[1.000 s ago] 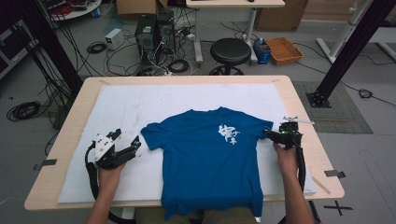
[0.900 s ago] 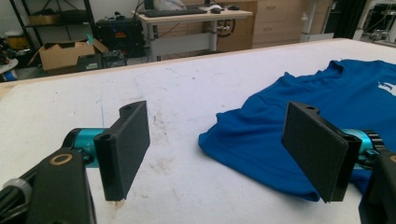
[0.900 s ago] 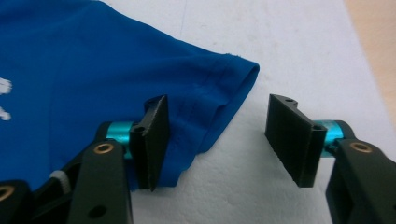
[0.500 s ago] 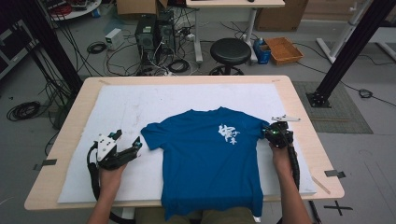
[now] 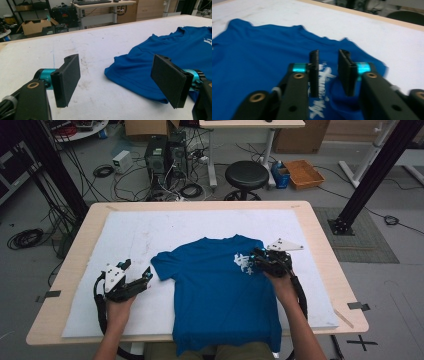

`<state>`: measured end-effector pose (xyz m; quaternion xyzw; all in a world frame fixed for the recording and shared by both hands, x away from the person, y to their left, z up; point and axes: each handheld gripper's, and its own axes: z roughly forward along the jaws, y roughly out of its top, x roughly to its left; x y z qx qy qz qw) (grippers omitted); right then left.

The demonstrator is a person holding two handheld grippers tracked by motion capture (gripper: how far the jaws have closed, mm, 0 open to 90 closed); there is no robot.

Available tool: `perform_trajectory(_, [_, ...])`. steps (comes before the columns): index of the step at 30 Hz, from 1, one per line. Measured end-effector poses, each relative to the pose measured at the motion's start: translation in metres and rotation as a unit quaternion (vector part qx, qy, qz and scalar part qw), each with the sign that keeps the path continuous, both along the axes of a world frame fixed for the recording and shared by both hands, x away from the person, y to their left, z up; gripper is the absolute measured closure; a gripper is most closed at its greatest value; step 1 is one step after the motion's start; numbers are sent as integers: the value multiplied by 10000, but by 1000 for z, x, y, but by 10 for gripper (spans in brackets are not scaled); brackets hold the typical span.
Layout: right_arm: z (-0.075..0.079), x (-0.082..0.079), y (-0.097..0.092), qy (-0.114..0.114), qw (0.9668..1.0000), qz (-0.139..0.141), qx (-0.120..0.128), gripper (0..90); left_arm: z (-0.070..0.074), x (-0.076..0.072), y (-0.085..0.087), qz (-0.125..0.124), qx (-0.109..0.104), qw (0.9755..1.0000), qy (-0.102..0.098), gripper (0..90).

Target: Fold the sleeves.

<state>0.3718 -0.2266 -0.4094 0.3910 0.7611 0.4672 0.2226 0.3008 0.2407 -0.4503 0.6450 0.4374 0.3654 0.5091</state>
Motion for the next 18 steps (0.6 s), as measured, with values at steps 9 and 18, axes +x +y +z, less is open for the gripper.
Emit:
perform_trajectory(9, [-17,7,-21,458,9925,-1081,-329,740,0,1,-1,9,73,10000,55,237])
perform_trajectory(18, [-27,4,-23,1530,9848,-381,-733,835,0,3,-1,37,48,9999,124,237])
